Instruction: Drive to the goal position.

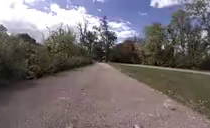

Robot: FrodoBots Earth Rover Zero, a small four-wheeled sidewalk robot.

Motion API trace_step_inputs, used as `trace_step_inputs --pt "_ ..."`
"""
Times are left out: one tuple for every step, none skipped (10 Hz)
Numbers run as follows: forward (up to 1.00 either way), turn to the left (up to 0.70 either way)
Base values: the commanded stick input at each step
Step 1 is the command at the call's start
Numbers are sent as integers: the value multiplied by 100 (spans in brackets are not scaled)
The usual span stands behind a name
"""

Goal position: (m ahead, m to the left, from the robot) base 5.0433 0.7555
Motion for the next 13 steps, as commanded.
trace_step_inputs --pt "100 40" --pt "100 40" --pt "100 40" --pt "100 0" --pt "100 0" --pt "100 0" --pt "100 0" --pt "100 0" --pt "100 0" --pt "100 17" --pt "100 36" --pt "100 38" --pt "100 36"
